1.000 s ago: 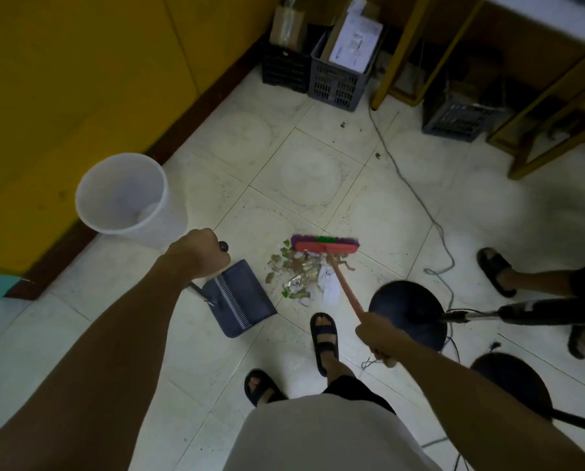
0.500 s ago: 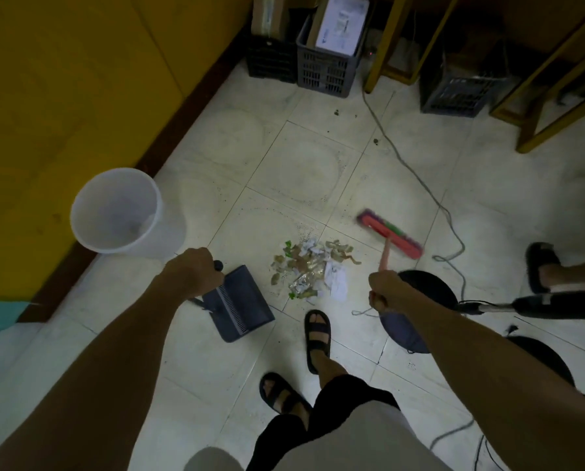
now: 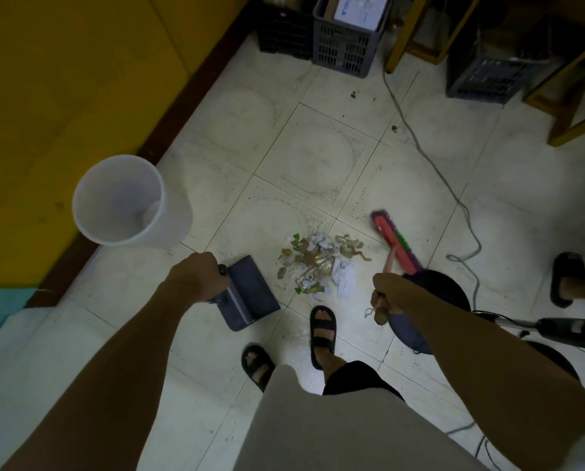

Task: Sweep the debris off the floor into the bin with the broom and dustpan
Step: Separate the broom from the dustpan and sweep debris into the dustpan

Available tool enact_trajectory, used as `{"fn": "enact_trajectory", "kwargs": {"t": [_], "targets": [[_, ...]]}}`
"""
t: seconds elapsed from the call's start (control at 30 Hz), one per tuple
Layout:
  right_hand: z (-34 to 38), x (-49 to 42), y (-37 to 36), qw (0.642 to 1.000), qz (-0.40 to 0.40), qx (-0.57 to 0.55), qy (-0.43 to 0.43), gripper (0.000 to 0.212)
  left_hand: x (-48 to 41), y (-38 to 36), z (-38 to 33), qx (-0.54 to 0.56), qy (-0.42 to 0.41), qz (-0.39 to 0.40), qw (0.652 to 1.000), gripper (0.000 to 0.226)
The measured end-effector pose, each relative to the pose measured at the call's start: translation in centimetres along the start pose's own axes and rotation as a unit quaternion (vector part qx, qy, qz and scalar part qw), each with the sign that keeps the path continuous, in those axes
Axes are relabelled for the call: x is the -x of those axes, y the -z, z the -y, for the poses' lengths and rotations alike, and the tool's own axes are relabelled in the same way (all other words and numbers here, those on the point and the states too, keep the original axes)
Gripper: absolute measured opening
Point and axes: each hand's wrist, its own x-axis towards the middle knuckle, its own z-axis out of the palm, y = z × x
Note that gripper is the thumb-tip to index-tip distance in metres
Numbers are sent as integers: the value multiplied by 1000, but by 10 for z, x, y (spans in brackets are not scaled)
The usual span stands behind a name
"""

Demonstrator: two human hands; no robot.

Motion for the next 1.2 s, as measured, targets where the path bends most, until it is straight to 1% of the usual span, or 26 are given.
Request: {"fn": "enact_trajectory", "kwargs": {"t": [0.17, 0.27, 0.37, 0.53, 0.67, 0.73, 0.8, 0.87, 0.97, 1.1, 1.2], "targets": [[24, 15, -56, 999, -14, 15, -26, 32, -11, 0, 12, 3, -26, 2, 1000, 22], [20, 21, -92, 999, -12, -7, -39, 31, -12, 4, 22, -3, -34, 6, 999, 21], [18, 29, -131, 999, -7, -7, -34, 32, -11, 10, 38, 5, -47, -1, 999, 22], [16, 42, -183, 999, -7, 0, -52, 28, -6, 11, 65, 13, -68, -1, 998, 24], [9, 54, -212, 999, 8, -7, -30, 25, -7, 12, 79, 20, -86, 3, 996, 25], [1, 56, -221, 1000, -14, -15, -3, 21, -7, 11, 82, 1, -101, 7, 995, 27], [-7, 59, -227, 998, -59, -16, 8, 15, -8, 12, 85, -18, -115, 8, 993, 28], [-13, 61, -227, 995, -101, 25, 13, 14, -11, 13, 84, -27, -125, 8, 992, 27], [-18, 55, -210, 987, -128, 84, 47, 15, -15, 15, 76, -29, -135, -1, 990, 27], [-5, 29, -169, 970, -130, 190, 73, 21, -19, 12, 63, -31, -133, 7, 991, 28], [1, 5, -135, 950, -97, 289, 73, 27, -24, 14, 54, -39, -121, 2, 992, 27]]}}
